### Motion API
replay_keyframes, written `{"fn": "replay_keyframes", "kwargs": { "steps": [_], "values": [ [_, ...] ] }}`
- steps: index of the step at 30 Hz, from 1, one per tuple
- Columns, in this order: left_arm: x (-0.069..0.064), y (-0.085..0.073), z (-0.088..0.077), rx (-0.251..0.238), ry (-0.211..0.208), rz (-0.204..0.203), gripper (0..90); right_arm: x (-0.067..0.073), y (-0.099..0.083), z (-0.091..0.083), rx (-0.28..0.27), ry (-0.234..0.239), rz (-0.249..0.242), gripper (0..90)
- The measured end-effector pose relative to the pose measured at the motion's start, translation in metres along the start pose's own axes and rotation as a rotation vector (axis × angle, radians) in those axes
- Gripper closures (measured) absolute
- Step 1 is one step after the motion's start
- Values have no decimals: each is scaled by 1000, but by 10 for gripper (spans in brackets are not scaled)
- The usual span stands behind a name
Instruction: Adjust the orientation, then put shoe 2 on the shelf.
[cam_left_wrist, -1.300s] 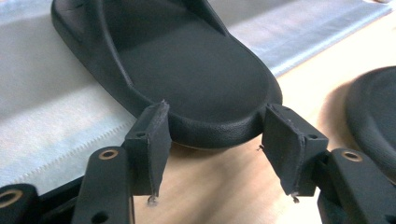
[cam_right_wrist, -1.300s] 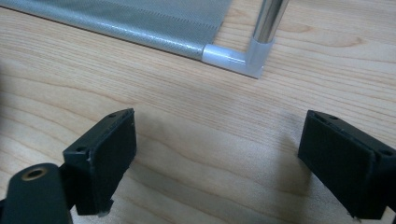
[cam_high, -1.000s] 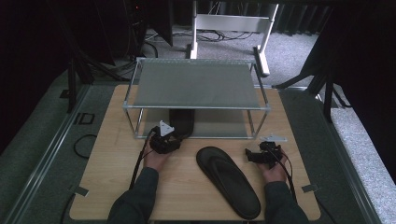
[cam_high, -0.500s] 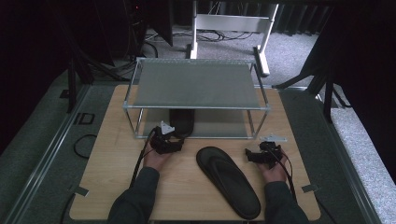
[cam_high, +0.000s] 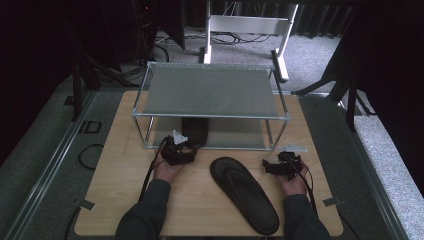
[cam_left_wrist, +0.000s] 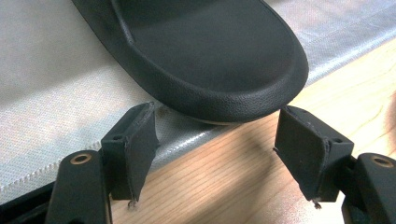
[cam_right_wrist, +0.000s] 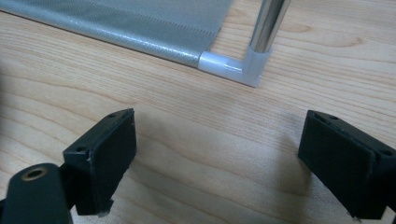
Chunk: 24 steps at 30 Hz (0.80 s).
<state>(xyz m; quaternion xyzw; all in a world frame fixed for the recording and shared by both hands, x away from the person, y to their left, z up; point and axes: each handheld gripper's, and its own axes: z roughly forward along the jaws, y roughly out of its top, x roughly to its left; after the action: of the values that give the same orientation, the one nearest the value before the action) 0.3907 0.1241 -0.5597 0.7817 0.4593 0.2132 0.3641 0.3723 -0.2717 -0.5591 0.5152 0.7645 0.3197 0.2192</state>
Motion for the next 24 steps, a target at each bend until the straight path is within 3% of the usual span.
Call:
{"fn": "replay_keyframes", "kwargs": {
  "steps": [8,17,24],
  "values": [
    [0,0,0,0,-2,-1,302,1,-1,-1,-7,-8,4,147],
    [1,0,0,-2,-6,-5,301,3,-2,-3,-1,9,-10,125],
    [2,0,0,-6,-14,-15,301,5,-5,-6,-14,7,-7,203]
  ]
}}
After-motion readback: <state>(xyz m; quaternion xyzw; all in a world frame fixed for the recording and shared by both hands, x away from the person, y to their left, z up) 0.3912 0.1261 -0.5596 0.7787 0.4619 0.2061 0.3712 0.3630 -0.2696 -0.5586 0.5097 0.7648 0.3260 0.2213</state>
